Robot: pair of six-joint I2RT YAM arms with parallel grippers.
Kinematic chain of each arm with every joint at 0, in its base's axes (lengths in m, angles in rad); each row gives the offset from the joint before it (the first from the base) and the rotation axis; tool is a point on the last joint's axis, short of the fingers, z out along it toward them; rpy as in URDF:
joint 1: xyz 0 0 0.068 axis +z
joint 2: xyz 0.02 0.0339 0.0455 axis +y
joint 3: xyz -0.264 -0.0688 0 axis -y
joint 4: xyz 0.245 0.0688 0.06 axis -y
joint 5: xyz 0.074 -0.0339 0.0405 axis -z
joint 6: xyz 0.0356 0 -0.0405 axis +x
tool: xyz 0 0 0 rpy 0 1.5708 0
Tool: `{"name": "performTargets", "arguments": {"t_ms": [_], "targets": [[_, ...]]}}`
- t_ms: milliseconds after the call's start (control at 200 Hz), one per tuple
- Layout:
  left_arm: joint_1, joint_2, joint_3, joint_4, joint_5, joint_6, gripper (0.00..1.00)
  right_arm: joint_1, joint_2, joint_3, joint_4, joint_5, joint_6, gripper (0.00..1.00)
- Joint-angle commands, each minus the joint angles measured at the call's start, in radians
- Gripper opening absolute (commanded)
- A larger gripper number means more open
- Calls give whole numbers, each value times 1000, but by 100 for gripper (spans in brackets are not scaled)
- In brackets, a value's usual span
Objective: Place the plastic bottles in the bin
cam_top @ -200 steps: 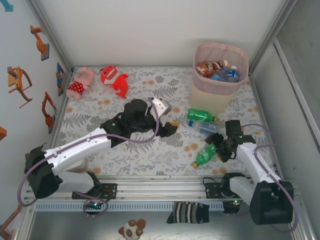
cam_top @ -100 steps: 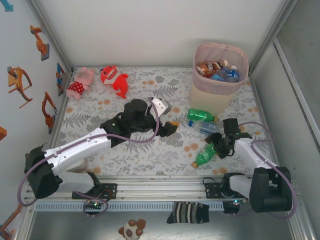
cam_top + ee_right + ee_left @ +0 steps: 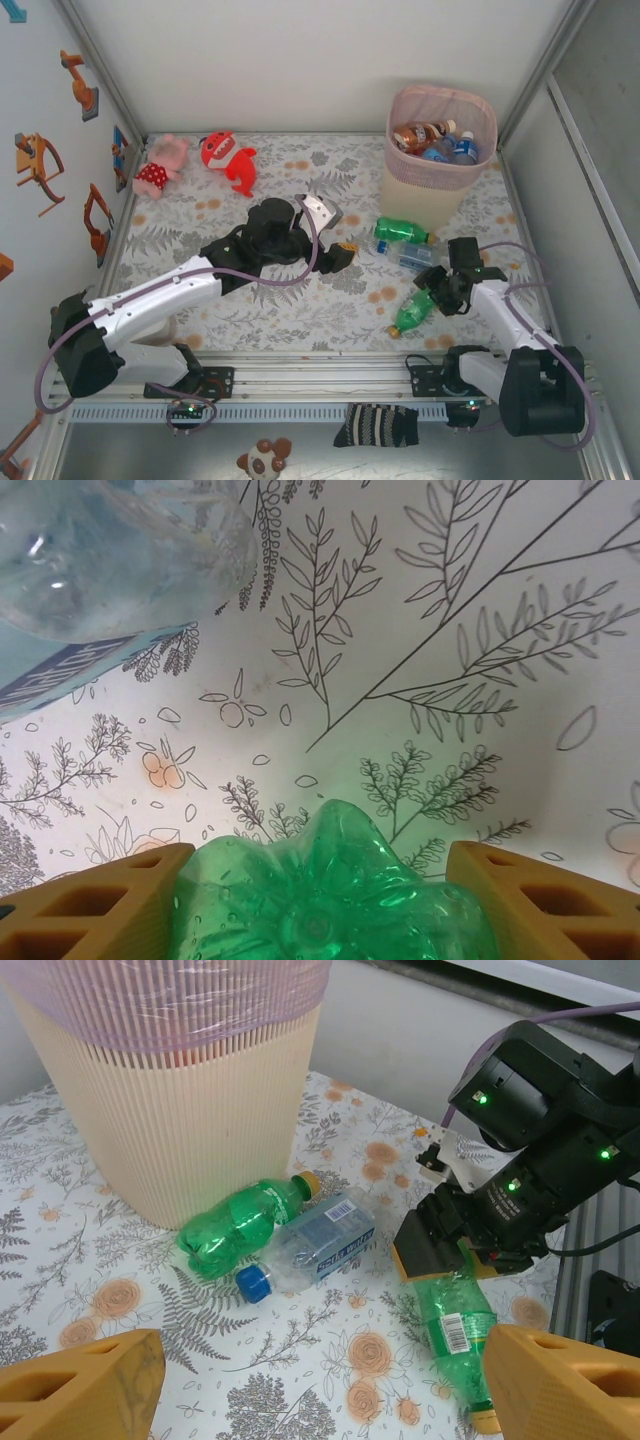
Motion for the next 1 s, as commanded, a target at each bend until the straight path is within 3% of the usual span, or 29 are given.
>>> {"name": "performTargets", "arguments": {"t_ms": [0,320,566,991], "targets": [[5,-39,1,-10,-11,-10,82,-4,-34,69,-60,55,-37,59],[5,-67,-10,-25,-25,-1,82,-4,-147,285,-193,248,-225,58],[5,-72,-8,-24,-30,9,83,-4,-114,559,-265,396,-405,58],[5,-105,-1,-53,-43,26,83,-4,68,1029,-245,432,-612,53]]}}
